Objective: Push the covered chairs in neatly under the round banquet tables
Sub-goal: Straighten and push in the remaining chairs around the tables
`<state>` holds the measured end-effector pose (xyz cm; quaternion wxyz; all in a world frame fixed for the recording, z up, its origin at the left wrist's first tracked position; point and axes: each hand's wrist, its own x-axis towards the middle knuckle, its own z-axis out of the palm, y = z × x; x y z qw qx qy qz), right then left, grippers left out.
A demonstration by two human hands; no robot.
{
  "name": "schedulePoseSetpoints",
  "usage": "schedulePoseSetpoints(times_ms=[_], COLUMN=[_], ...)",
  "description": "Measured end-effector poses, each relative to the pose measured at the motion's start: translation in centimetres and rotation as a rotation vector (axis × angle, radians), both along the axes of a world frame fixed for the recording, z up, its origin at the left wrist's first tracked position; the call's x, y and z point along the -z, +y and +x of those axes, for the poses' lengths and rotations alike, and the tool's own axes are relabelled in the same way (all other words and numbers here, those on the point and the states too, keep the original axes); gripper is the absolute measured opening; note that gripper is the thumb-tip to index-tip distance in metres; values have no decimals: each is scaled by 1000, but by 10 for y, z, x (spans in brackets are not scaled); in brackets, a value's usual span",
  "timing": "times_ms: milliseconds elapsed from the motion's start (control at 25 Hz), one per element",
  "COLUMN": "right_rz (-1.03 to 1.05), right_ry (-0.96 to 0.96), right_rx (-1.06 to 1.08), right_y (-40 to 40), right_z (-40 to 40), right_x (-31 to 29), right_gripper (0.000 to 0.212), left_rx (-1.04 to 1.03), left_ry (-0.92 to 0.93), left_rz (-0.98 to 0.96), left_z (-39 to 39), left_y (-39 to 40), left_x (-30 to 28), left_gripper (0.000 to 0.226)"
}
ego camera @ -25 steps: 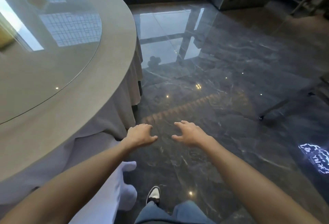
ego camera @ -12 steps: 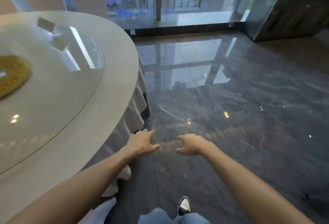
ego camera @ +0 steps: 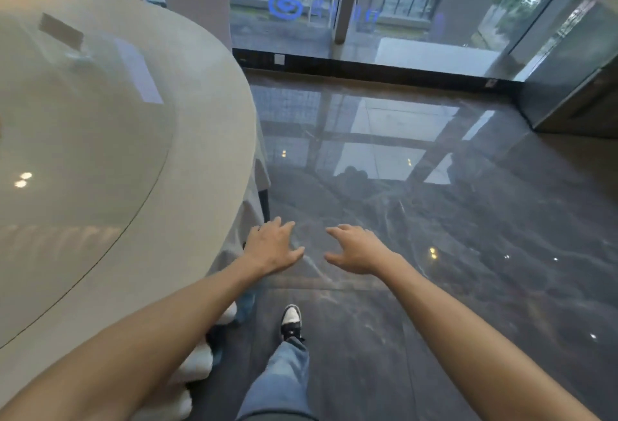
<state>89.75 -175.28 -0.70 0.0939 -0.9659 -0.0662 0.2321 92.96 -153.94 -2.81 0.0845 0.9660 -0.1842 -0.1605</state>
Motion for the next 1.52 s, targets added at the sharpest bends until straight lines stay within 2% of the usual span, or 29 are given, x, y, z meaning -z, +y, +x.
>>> schedulePoseSetpoints(times_ms=[120,280,480,680,800,1040,1200,1320,1520], right_rz=[0,26,32,9,-5,1,3,-36,9], right_ry=[24,-10,-38,12,36,25,-9,-14,-26], right_rx=[-8,-30,-107,-288,-366,-496,-579,-628,-694], right_y=[-38,-80,-121,-159,-171,-147,-117,-93,-44], right_z=[109,260,450,652,767,977,1122,1228,1389], right_x=[-6,-25,-13,-1,-17,-19,-11,-20,-38], right_gripper=[67,67,66,66,66,65,63,63,63], left_rx=[-18,-63,-125,-334,-427,-591,-626,-657,-743], left_ry=[40,2,-1,44,35,41,97,104,52], left_rz=[-7,-7,22,-3,-13,-65,-134,-130,-120], left_z=[107,250,420,589,679,860,1002,1104,1251], left_y=[-37,-72,-114,-157,-166,-158,-136,-115,-68], left_x=[-2,-24,-29,-28,-42,-34,-12,-20,-44], left_gripper=[71,70,69,74,73,71,53,57,62])
